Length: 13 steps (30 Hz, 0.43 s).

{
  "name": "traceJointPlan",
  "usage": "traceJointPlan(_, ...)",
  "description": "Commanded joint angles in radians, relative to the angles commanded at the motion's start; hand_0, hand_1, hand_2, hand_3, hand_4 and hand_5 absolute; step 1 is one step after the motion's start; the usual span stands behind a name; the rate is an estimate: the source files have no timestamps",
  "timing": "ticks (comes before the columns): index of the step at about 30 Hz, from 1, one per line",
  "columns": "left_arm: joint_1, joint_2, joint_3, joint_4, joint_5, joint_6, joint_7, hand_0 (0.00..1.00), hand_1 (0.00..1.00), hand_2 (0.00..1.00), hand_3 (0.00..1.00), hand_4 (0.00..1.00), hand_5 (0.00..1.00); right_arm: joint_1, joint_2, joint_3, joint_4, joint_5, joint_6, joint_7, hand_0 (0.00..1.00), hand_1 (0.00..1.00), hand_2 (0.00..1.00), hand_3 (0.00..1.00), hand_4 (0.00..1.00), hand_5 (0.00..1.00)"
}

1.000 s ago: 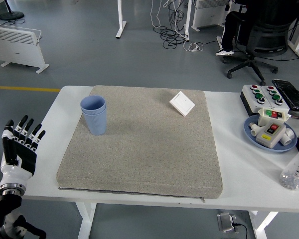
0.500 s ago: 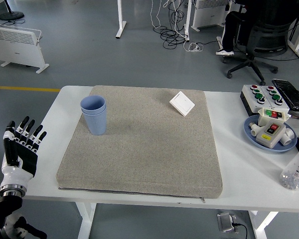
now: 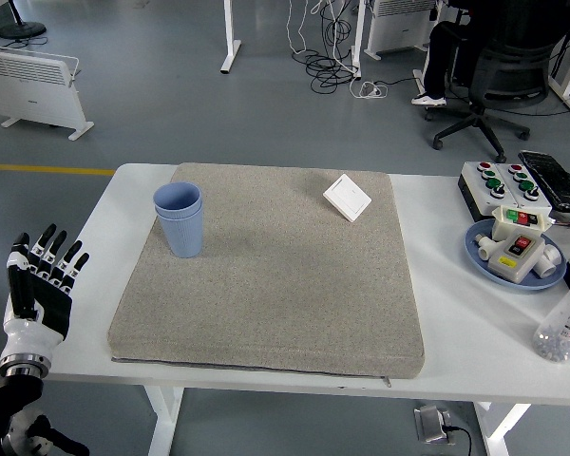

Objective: Push cup pick cup insert cup

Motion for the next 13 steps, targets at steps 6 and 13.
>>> traceJointPlan(6,0.0,0.0,0.002,0.0,0.0,0.0,0.001,0.854,0.866,0.94,0.89,0.603,0.998,0.001,-0.001,0.0,0.0,-0.003,0.001,0.0,0.755,0.625,0.647,0.56,0.077,0.468)
traceJointPlan(13,-0.003,0.0,0.0,0.001,0.002,0.002,0.002,0.854,0.867,0.941,0.89,0.604,0.998,0.004,0.0,-0.001,0.0,-0.001,0.001,0.0,0.755,0.624,0.647,0.559,0.077,0.468)
